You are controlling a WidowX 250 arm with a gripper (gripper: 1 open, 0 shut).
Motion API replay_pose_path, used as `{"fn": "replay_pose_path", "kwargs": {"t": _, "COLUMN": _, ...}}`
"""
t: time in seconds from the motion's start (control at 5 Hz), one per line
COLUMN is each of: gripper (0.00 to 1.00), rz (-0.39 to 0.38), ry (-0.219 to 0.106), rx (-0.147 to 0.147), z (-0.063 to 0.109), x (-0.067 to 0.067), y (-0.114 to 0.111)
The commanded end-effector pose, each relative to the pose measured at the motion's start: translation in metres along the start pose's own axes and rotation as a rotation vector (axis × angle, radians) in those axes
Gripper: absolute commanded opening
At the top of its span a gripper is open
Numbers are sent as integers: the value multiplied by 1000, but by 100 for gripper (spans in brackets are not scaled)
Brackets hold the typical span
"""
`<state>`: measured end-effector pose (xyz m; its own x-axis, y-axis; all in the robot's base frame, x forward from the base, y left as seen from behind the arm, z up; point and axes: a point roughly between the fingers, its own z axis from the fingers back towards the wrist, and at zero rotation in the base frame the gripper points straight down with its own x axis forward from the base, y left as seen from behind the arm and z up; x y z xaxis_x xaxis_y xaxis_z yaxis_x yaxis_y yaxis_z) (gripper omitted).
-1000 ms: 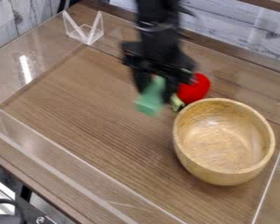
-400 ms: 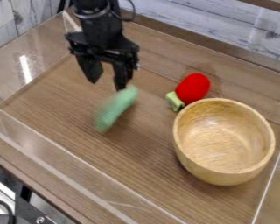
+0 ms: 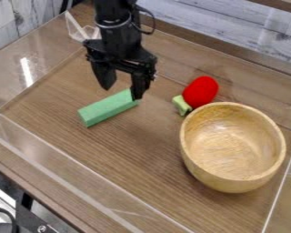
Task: Remove the green object from the brown bowl and put it on the table
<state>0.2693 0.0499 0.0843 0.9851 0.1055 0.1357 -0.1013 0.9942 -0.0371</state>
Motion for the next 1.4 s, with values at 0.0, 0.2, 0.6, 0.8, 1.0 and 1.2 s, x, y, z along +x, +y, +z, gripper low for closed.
{"fn": "replay_pose_path", "kwargs": {"t": 0.0, "gripper": 100, "rz": 28, "ry": -58, "rx": 16, "z": 19, "x": 11, "y": 4}}
{"fn": "replay_pose_path", "kwargs": {"t": 0.2, "gripper": 100, "rz": 50, "ry": -57, "rx": 23, "z": 36, "x": 15, "y": 8}}
{"fn": "replay_pose_path", "kwargs": {"t": 0.6, "gripper": 100, "rz": 73, "ry": -50, "rx": 46, "z": 34, "x": 13, "y": 19}}
{"fn": "replay_pose_path", "kwargs": {"t": 0.8, "gripper": 100, "rz": 74, "ry": -37, "rx": 61, "z": 13, "x": 7, "y": 22}}
{"fn": "replay_pose_path", "kwargs": {"t": 1.0, "gripper": 100, "rz": 55, "ry": -30, "rx": 60, "z": 7, "x": 8, "y": 19}}
{"fn": "replay_pose_path", "kwargs": {"t": 1.2, "gripper": 100, "rz": 37, "ry": -22, "rx": 58, "z": 3, "x": 8, "y": 17}}
